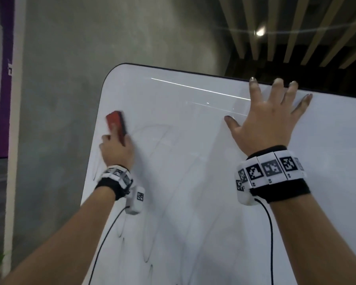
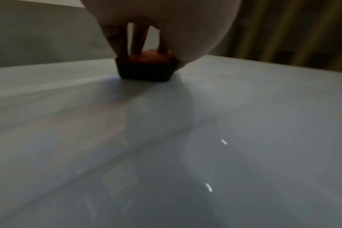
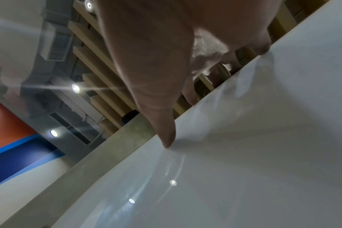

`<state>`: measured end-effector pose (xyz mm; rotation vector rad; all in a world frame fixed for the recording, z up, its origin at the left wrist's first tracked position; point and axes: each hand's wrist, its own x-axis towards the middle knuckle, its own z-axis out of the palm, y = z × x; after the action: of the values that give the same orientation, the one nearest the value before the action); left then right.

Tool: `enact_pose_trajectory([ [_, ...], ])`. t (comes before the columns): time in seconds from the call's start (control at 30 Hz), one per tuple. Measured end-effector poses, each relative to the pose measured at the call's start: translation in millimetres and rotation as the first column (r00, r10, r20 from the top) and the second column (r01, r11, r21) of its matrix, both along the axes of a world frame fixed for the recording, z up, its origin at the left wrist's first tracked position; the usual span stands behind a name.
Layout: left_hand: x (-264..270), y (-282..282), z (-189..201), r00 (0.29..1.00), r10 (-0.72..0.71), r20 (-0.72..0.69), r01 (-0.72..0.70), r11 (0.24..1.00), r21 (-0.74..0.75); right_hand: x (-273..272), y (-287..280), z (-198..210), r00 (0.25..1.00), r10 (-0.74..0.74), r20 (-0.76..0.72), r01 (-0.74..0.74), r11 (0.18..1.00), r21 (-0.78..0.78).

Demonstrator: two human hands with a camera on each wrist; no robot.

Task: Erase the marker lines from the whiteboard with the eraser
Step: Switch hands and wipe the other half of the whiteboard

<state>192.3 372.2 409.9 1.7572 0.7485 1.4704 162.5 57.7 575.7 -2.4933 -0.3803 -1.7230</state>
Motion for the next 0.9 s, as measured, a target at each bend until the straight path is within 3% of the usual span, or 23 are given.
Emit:
enact_pose_trajectory([
  [0.03, -4, -20, 2, 0.997, -0.040, 0.061, 0.027, 0.981, 0.194, 0, 1, 0, 1.000, -0.001, 0.002, 0.001, 1.000, 0.004],
  [0.1, -8, -58, 3, 0.986, -0.130, 0.102, 0.055, 0.839, 0.542, 1, 1, -1, 1.000, 0.011, 0.007, -0.011, 1.000, 0.012],
  [0.17, -2, -63, 7, 0.990, -0.092, 0.106, 0.000, 0.753, 0.658, 2, 0, -1, 1.000, 0.018, 0.015, -0.018, 1.000, 0.012],
  [0.23, 8, -43, 4, 0.994, 0.059, 0.090, -0.098, 0.850, 0.518, 3, -2, -1, 1.000, 0.007, 0.007, -0.007, 1.000, -0.007],
  [0.3, 14, -14, -2, 0.991, 0.132, -0.006, -0.130, 0.982, 0.134, 3, -4, 0, 1.000, -0.002, -0.009, 0.002, 1.000, -0.023],
  [0.37, 12, -3, 2, 0.994, 0.078, -0.071, -0.093, 0.966, -0.240, 4, -6, -1, 1.000, -0.011, -0.012, 0.011, 0.999, -0.047],
  [0.4, 11, -10, 7, 0.995, 0.064, -0.078, -0.084, 0.953, -0.292, 4, -7, -1, 1.000, -0.011, -0.006, 0.010, 0.999, -0.052],
  [0.43, 9, -25, 13, 0.996, 0.068, -0.060, -0.080, 0.969, -0.234, 3, -8, -1, 1.000, -0.008, 0.005, 0.008, 0.999, -0.051],
  [0.5, 2, -73, 19, 0.996, 0.041, 0.080, -0.052, 0.990, 0.134, 3, -9, -2, 1.000, -0.005, 0.022, 0.006, 0.999, -0.046],
  [0.57, -4, -117, 9, 0.987, -0.074, 0.146, -0.003, 0.884, 0.467, 5, -10, -4, 0.999, 0.014, 0.037, -0.012, 0.999, -0.041],
  [0.63, -4, -116, 4, 0.984, -0.106, 0.144, 0.012, 0.843, 0.537, 6, -11, -4, 0.998, 0.035, 0.048, -0.032, 0.998, -0.047],
  [0.7, 1, -75, -1, 0.995, 0.025, 0.095, -0.059, 0.926, 0.373, 7, -14, -4, 0.999, 0.031, 0.043, -0.028, 0.997, -0.065],
  [0.77, 5, -26, -9, 0.994, 0.096, -0.049, -0.096, 0.995, -0.007, 7, -17, -4, 0.999, 0.015, 0.031, -0.013, 0.996, -0.088],
  [0.83, 3, -2, -17, 0.988, 0.048, -0.144, -0.092, 0.946, -0.312, 7, -18, -5, 0.999, 0.017, 0.028, -0.014, 0.995, -0.102],
  [0.9, 0, -16, -18, 0.987, 0.036, -0.157, -0.085, 0.944, -0.319, 7, -19, -5, 0.999, 0.029, 0.040, -0.025, 0.995, -0.100],
])
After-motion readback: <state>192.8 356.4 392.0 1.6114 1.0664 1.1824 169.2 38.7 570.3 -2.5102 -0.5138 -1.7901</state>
